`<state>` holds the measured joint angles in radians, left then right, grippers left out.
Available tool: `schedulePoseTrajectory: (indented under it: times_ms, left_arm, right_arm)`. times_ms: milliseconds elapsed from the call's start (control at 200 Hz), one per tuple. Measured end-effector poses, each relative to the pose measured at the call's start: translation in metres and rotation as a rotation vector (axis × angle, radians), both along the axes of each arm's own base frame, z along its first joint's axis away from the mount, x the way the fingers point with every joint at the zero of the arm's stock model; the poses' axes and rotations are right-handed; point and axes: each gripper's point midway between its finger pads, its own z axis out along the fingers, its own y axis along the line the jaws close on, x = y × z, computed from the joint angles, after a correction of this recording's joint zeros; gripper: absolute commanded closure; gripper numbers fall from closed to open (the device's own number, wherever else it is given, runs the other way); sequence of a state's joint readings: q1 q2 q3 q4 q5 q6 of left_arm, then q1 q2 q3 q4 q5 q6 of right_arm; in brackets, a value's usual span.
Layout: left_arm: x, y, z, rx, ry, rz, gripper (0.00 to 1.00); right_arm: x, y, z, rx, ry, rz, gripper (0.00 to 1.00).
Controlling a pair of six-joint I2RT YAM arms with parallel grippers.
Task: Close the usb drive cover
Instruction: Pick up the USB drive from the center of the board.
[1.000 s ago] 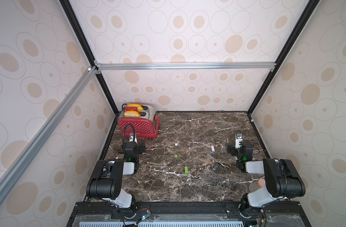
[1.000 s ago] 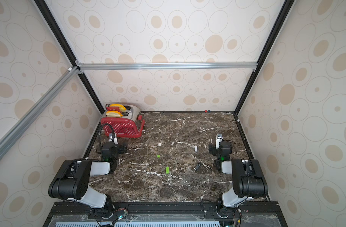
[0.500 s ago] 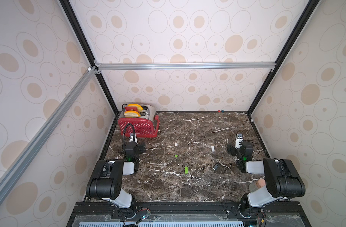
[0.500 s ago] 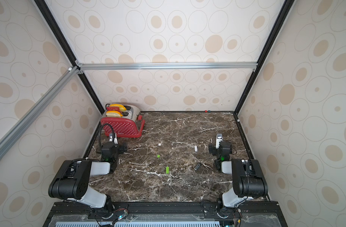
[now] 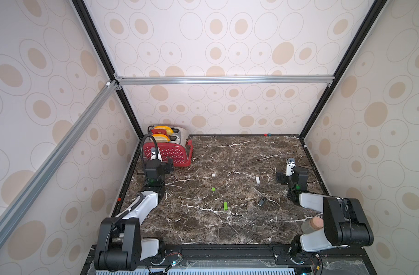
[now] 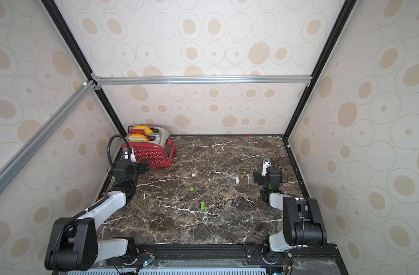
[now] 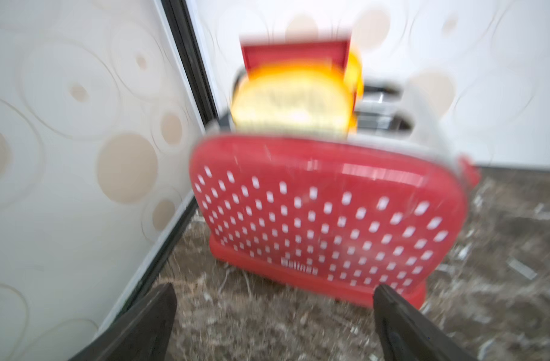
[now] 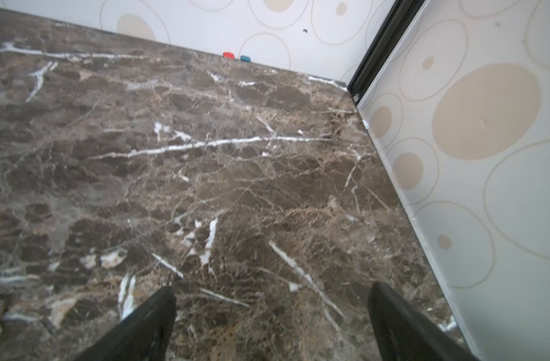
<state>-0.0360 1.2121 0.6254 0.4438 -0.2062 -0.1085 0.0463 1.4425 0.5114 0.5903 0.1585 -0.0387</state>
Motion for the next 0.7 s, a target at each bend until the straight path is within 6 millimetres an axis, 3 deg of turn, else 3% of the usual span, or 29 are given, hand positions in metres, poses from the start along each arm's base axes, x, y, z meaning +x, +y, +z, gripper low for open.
schedulePoseTrajectory:
  times_ms: [110, 240, 366, 481, 581, 701]
  left_arm:
    - [-0.003, -0.016, 0.033, -0.092, -0.068, -0.033, 0.01]
    - [0.009, -0.037, 0.04, -0.235, -0.026, -0.086, 0.01]
    - [0.008, -0.038, 0.042, -0.426, -0.007, -0.046, 0.01]
    - [0.009, -0.045, 0.05, -0.574, -0.029, -0.115, 0.01]
    - [0.006, -0.045, 0.055, -0.686, -0.042, -0.117, 0.01]
    - [0.001, -0.043, 0.057, -0.772, -0.053, -0.119, 0.01]
  right_arm:
    - [-0.001, 0.012, 0.032, -0.013, -0.065, 0.026, 0.0]
    - [-0.013, 0.027, 0.069, 0.008, -0.137, 0.071, 0.0]
    - [-0.025, 0.037, 0.116, 0.068, -0.233, 0.116, 0.0]
    - [-0.029, 0.044, 0.156, 0.173, -0.315, 0.128, 0.0]
    - [-0.03, 0.046, 0.164, 0.301, -0.321, 0.101, 0.0]
    - [-0.032, 0.046, 0.153, 0.454, -0.276, 0.046, 0.0]
